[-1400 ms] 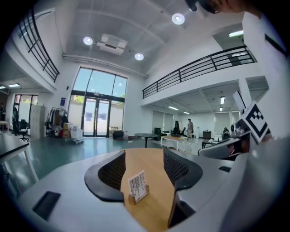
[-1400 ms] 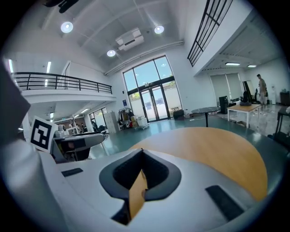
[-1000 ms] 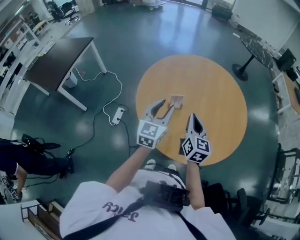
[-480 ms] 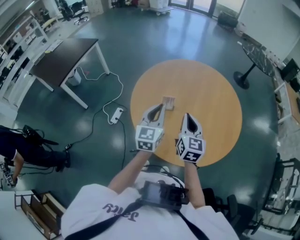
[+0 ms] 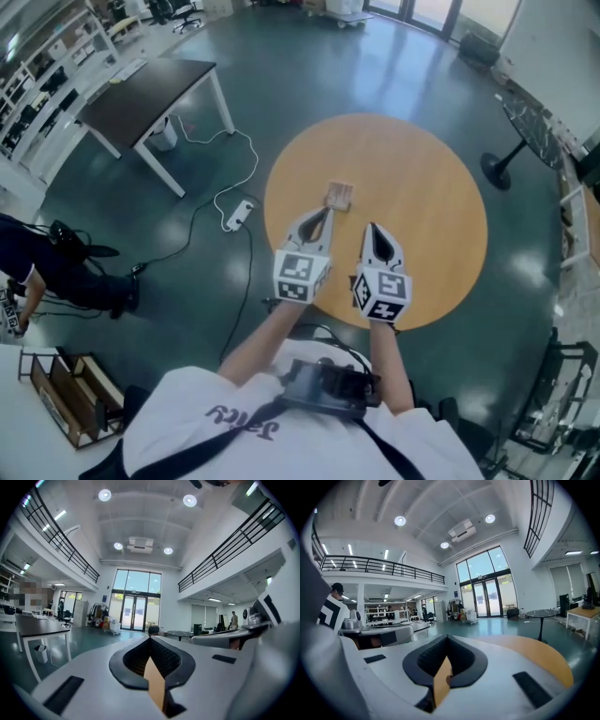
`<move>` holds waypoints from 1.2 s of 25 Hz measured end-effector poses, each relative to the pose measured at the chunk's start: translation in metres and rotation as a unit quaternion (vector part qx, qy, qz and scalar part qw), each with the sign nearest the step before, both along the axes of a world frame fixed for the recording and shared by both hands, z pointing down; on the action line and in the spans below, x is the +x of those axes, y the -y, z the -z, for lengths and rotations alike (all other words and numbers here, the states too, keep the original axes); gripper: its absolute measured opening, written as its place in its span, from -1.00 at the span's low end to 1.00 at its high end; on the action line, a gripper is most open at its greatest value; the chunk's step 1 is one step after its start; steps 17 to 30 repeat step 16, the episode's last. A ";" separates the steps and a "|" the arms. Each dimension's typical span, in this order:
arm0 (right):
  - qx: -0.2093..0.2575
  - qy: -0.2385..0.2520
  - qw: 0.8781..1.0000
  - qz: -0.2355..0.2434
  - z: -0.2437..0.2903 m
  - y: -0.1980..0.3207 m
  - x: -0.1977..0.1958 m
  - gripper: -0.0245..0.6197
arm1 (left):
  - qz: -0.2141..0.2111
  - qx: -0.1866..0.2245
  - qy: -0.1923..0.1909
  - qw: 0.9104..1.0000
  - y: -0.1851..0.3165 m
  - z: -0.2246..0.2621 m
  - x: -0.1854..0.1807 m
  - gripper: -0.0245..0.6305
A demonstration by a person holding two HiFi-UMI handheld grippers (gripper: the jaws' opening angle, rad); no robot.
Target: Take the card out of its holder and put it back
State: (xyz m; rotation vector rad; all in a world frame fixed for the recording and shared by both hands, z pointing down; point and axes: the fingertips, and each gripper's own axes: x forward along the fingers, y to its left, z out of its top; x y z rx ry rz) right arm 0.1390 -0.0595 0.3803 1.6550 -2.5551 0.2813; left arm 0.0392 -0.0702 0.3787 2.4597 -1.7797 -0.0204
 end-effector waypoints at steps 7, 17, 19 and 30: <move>0.005 0.000 1.000 0.018 -0.007 -0.002 0.007 -0.87 | 0.016 -0.004 -0.005 1.000 -0.007 -0.015 0.006 -0.89; -0.002 0.003 1.000 0.029 -0.004 -0.002 0.020 -0.87 | 0.026 -0.016 -0.007 0.999 -0.013 -0.017 0.018 -0.89; -0.002 0.003 1.000 0.029 -0.004 -0.002 0.020 -0.87 | 0.026 -0.016 -0.007 0.999 -0.013 -0.017 0.018 -0.89; -0.002 0.003 1.000 0.029 -0.004 -0.002 0.020 -0.87 | 0.026 -0.016 -0.007 0.999 -0.013 -0.017 0.018 -0.89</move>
